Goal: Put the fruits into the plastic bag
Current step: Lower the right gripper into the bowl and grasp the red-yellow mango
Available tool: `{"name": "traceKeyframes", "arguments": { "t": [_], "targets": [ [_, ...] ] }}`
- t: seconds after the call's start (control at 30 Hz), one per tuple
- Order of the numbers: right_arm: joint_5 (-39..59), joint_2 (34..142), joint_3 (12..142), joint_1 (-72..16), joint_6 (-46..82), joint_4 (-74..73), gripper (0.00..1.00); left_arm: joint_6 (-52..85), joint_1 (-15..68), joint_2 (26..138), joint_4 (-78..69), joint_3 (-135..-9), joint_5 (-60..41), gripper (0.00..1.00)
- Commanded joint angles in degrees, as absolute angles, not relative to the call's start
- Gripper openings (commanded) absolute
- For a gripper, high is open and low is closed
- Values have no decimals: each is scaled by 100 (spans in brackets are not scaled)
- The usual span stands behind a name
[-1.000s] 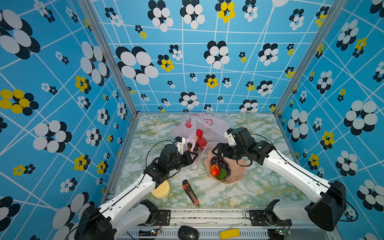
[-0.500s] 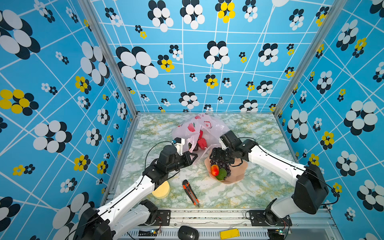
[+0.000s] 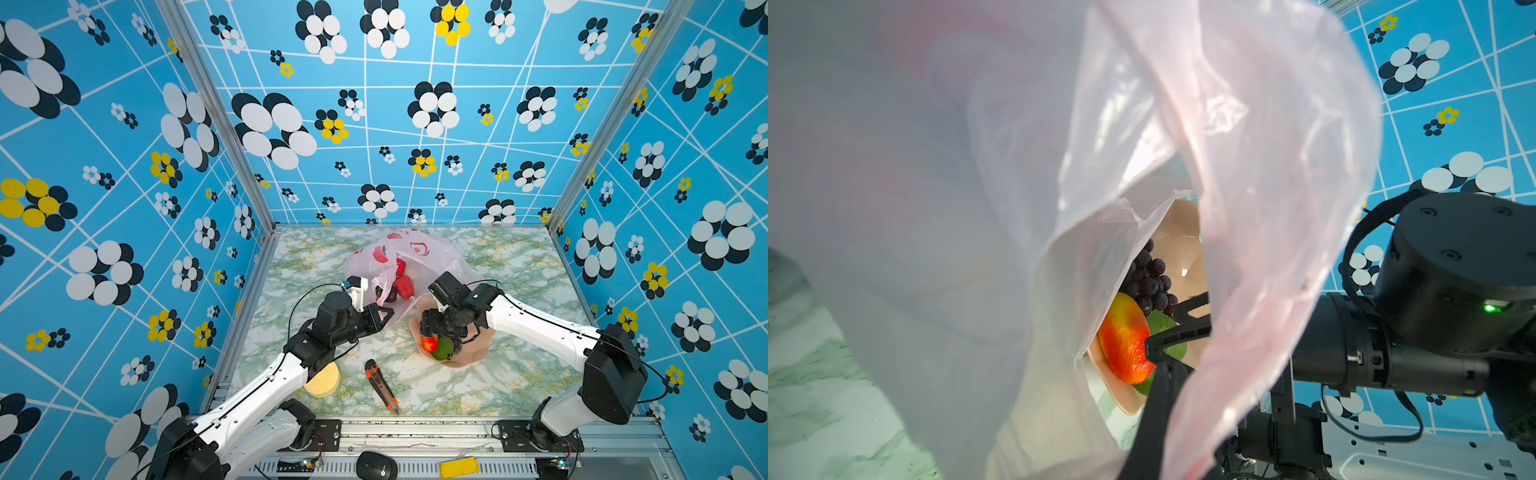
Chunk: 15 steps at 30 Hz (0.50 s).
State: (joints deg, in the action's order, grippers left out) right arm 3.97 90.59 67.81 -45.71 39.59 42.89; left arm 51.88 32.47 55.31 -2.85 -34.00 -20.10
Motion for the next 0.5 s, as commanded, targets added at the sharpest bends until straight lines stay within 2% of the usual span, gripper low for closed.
{"name": "traceKeyframes", "arguments": {
  "t": [0.0, 0.2, 0.47],
  "targets": [
    [196, 9244, 7009, -4688, 3808, 4626, 74, 5142, 3208, 5502, -328, -3327, -2030, 0],
    [177, 9544, 7172, -4798, 3703, 4656, 73, 5146, 3204, 5463, -290, -3319, -2015, 0],
    [134, 9778, 7188, -4797, 3604, 4649, 65, 5142, 3199, 5405, -246, -3279, -1978, 0]
  ]
}}
